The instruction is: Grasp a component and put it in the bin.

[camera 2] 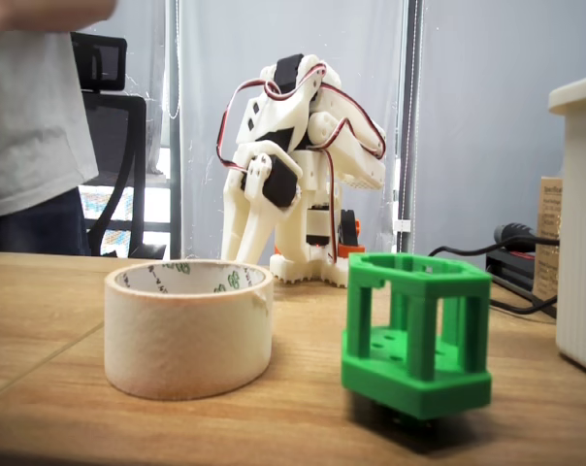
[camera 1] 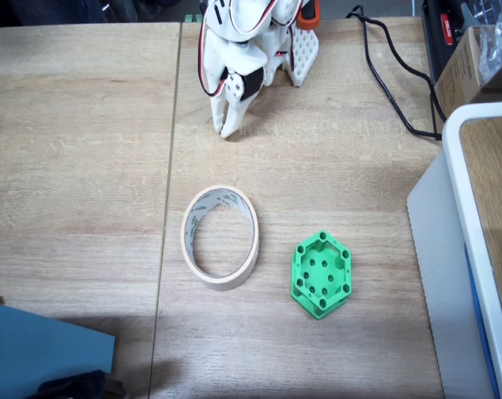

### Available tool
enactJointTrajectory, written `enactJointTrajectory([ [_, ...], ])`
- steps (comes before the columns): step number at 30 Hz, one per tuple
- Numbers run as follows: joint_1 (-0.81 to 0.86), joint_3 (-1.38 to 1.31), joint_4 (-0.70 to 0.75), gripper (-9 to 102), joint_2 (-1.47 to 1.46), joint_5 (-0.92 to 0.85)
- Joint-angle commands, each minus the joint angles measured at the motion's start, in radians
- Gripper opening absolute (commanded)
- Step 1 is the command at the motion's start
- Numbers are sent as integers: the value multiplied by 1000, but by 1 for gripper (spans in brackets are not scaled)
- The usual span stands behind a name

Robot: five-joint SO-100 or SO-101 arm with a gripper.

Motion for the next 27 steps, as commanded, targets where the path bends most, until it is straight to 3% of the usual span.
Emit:
enactJointTrajectory([
  [1,11,8,2,2,2,9],
  [27,11,8,2,2,3,0],
])
